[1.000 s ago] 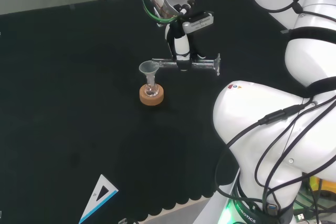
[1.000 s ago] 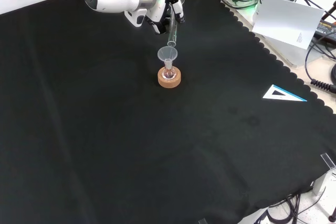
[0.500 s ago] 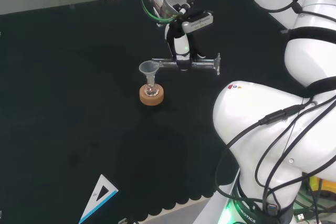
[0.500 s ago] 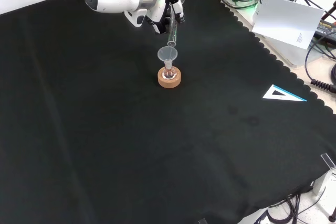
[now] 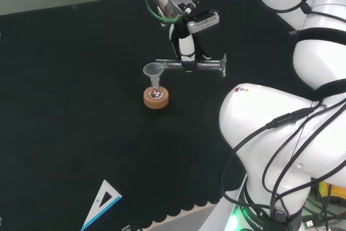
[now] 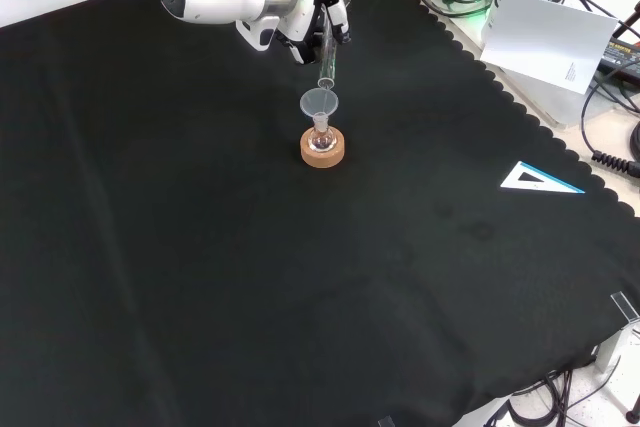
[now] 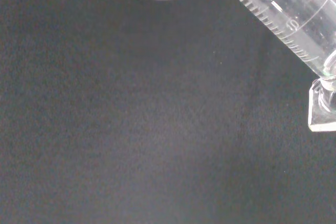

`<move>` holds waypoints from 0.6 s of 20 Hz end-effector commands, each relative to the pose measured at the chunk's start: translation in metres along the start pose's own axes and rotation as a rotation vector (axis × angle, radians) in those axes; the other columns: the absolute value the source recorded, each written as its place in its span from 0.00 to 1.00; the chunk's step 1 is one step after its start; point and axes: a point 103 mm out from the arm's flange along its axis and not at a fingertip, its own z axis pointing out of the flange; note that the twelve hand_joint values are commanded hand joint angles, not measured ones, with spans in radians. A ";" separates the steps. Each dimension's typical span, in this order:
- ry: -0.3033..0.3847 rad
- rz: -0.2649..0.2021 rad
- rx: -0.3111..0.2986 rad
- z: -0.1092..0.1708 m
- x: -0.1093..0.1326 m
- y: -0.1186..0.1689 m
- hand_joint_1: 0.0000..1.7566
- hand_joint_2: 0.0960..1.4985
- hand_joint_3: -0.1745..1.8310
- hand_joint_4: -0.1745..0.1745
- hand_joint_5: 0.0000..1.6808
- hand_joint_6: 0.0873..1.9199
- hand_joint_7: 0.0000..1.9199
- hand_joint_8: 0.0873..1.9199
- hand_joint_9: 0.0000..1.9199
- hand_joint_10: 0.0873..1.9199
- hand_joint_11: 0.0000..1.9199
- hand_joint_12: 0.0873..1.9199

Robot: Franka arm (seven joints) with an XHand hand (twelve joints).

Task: Pour the water from the graduated cylinder into the round-bottom flask.

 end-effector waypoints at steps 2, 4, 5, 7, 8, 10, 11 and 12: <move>-0.005 0.000 -0.013 0.000 0.001 -0.002 0.65 0.73 0.09 0.08 0.59 0.50 0.75 0.06 0.81 0.00 0.68 0.34; -0.004 -0.005 -0.019 0.000 0.001 -0.002 0.65 0.73 0.09 0.09 0.59 0.50 0.75 0.06 0.81 0.00 0.68 0.34; -0.004 -0.006 -0.020 0.001 0.001 -0.001 0.65 0.73 0.09 0.09 0.59 0.50 0.75 0.06 0.81 0.00 0.68 0.34; -0.004 -0.010 -0.024 0.001 0.001 -0.003 0.65 0.73 0.09 0.09 0.59 0.50 0.75 0.06 0.81 0.00 0.69 0.34; -0.002 -0.016 -0.032 0.002 0.001 -0.003 0.65 0.73 0.09 0.09 0.59 0.50 0.75 0.06 0.81 0.00 0.69 0.34; 0.010 -0.039 -0.063 0.004 0.000 -0.003 0.65 0.73 0.08 0.10 0.59 0.50 0.75 0.06 0.81 0.00 0.69 0.34; 0.015 -0.033 -0.078 0.005 0.002 -0.003 0.65 0.73 0.08 0.11 0.59 0.50 0.75 0.06 0.81 0.00 0.69 0.34; 0.022 -0.037 -0.097 0.006 0.002 -0.003 0.65 0.73 0.08 0.11 0.59 0.50 0.75 0.06 0.81 0.00 0.69 0.34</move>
